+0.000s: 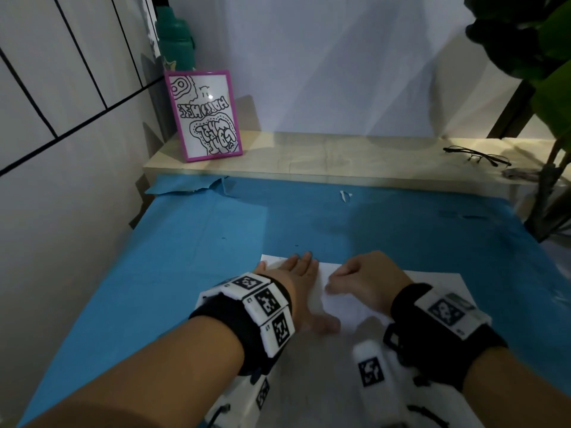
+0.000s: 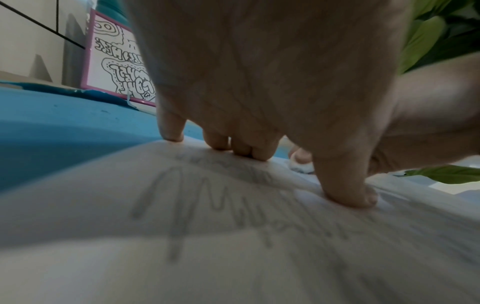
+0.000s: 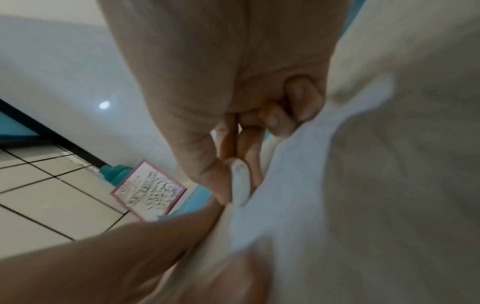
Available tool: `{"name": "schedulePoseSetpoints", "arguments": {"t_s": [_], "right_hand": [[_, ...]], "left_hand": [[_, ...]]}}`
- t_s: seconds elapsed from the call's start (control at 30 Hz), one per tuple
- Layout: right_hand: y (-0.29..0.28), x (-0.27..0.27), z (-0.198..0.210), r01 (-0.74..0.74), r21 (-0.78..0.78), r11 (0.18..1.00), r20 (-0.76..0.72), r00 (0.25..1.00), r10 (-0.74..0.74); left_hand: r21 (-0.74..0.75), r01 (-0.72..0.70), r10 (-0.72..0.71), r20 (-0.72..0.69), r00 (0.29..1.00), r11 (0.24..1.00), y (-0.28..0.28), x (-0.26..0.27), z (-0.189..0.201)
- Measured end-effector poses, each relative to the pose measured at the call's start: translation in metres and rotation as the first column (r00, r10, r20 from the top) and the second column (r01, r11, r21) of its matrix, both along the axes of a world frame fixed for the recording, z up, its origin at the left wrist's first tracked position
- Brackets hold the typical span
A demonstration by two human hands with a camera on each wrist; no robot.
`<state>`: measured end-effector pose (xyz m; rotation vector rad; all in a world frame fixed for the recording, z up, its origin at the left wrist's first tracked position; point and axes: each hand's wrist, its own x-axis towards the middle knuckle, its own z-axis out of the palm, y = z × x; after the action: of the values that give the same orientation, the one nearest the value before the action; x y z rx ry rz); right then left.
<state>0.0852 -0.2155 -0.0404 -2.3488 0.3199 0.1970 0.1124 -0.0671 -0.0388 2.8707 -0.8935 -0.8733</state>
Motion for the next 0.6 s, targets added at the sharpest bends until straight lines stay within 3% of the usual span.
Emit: {"name": "schedulePoseSetpoints", "arguments": {"t_s": [0.07, 0.1, 0.2, 0.33, 0.37, 0.47, 0.6], "right_hand": [[-0.01, 0.006, 0.002, 0.153, 0.013, 0.988, 0.051, 0.987, -0.154], [-0.009, 0.006, 0.002, 0.162, 0.006, 0.987, 0.063, 0.985, -0.162], [0.002, 0.0, -0.001, -0.009, 0.011, 1.0, -0.016, 1.0, 0.009], [-0.011, 0.006, 0.004, 0.126, 0.008, 0.992, 0.05, 0.991, -0.126], [-0.008, 0.006, 0.004, 0.104, -0.022, 0.994, 0.065, 0.993, -0.103], [0.006, 0.001, 0.002, -0.104, -0.078, 0.992, 0.022, 0.994, 0.106], [-0.004, 0.008, 0.006, 0.048, -0.051, 0.998, 0.055, 0.997, -0.045]], "left_hand": [[-0.012, -0.004, 0.004, 0.006, 1.0, 1.0, 0.001, 0.0, -0.001], [-0.014, -0.007, 0.007, 0.002, 1.0, 1.0, 0.001, 0.0, -0.001], [-0.013, 0.001, -0.001, 0.006, 1.0, 1.0, 0.001, 0.001, -0.001], [-0.007, 0.007, -0.007, 0.009, 1.0, 1.0, 0.001, 0.0, -0.001], [-0.005, 0.008, -0.008, 0.008, 1.0, 1.0, 0.001, 0.0, 0.0], [-0.003, 0.019, -0.019, 0.013, 1.0, 1.0, 0.001, 0.002, -0.001], [0.014, 0.019, -0.019, 0.005, 1.0, 1.0, 0.0, 0.002, -0.002]]}}
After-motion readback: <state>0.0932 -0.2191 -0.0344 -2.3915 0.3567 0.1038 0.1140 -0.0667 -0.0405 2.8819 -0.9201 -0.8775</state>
